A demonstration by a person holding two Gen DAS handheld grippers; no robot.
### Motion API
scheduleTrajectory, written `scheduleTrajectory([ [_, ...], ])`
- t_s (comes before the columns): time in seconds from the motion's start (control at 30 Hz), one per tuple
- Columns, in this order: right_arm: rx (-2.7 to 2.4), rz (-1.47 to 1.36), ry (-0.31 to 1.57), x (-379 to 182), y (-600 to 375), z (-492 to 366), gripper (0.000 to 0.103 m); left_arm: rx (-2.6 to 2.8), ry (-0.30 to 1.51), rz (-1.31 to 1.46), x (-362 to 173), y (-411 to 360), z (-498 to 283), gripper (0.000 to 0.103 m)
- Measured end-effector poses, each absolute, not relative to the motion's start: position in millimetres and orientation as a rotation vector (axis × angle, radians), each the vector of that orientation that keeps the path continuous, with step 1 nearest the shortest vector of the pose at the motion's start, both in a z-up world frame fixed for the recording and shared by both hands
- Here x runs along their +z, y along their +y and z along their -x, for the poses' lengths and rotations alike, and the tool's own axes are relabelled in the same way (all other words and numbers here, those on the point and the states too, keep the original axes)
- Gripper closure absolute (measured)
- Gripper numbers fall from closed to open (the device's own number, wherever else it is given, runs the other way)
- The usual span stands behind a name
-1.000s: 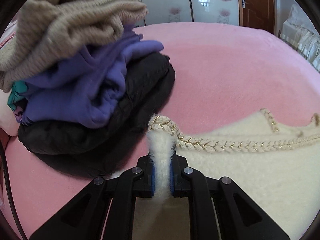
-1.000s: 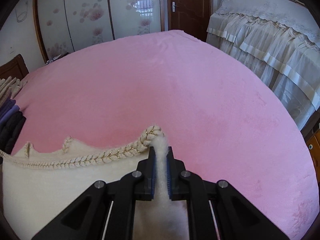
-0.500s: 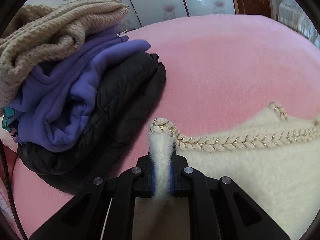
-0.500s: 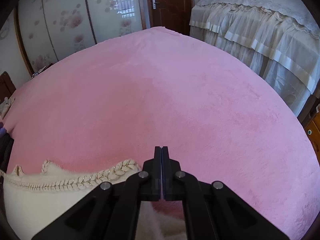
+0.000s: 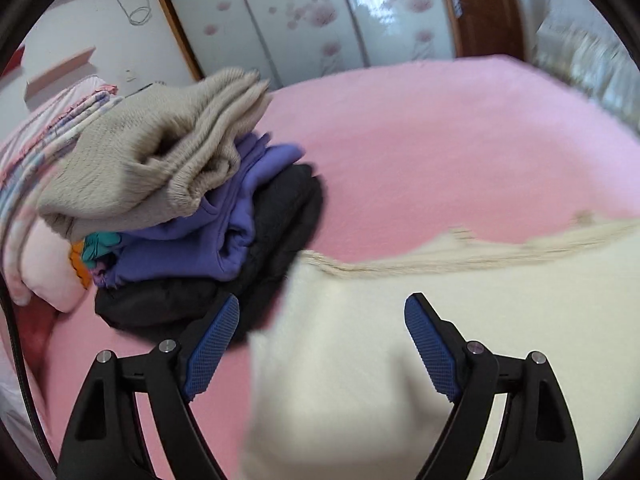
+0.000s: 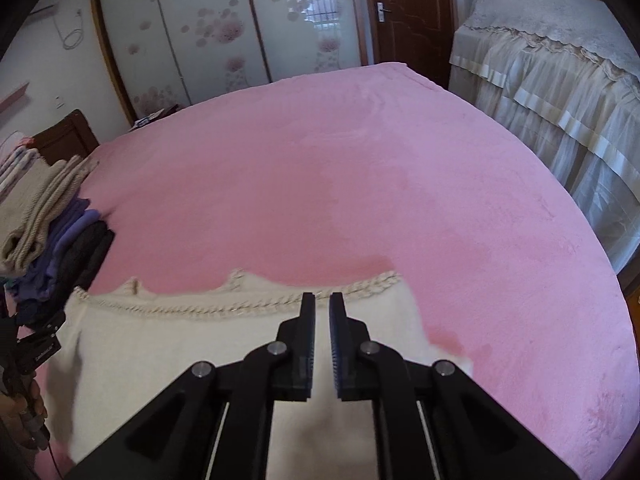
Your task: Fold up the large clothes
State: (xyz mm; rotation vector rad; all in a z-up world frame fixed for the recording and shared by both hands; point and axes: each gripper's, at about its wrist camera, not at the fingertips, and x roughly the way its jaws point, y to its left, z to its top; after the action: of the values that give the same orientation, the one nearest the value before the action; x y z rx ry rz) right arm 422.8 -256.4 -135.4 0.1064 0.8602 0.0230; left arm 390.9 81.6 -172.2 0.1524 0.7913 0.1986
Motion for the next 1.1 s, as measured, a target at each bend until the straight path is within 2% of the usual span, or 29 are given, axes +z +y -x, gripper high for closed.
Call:
scheduleTrajectory([
  [0.1, 0.121, -0.078, 0.864, -124, -213, -391, 0.082, 0.144, 0.764, -0.073, -158, 67, -354, 0.018],
  [0.17, 0.203, -0.062, 0.868, -125, -180, -366, 0.081, 0.157, 0.75, -0.01, -156, 62, -329, 0.018],
  [0.3, 0.314, -0.05, 0.893, -146, -133, -330, 0.08, 0.202, 0.794, 0.173, -184, 70, -292, 0.018],
  [0.47, 0.353, -0.036, 0.99, -199, -111, -306, 0.08, 0.295, 0.917, 0.17, -237, 83, -279, 0.02],
  [0.63, 0.219, 0.034, 0.957, -215, -143, -284, 0.084, 0.359, 0.926, 0.186, -258, 126, -275, 0.021],
  [0.77, -0.022, 0.082, 0.934, -218, -221, -268, 0.084, 0.429, 0.912, 0.053, -263, 134, -271, 0.02],
  [0.87, -0.076, -0.023, 0.942, -221, -289, -256, 0.103, 0.376, 0.919, 0.212, -273, 161, -268, 0.018],
  [1.1, -0.155, 0.076, 0.943, -225, -290, -249, 0.103, 0.385, 0.924, 0.228, -278, 166, -268, 0.016],
])
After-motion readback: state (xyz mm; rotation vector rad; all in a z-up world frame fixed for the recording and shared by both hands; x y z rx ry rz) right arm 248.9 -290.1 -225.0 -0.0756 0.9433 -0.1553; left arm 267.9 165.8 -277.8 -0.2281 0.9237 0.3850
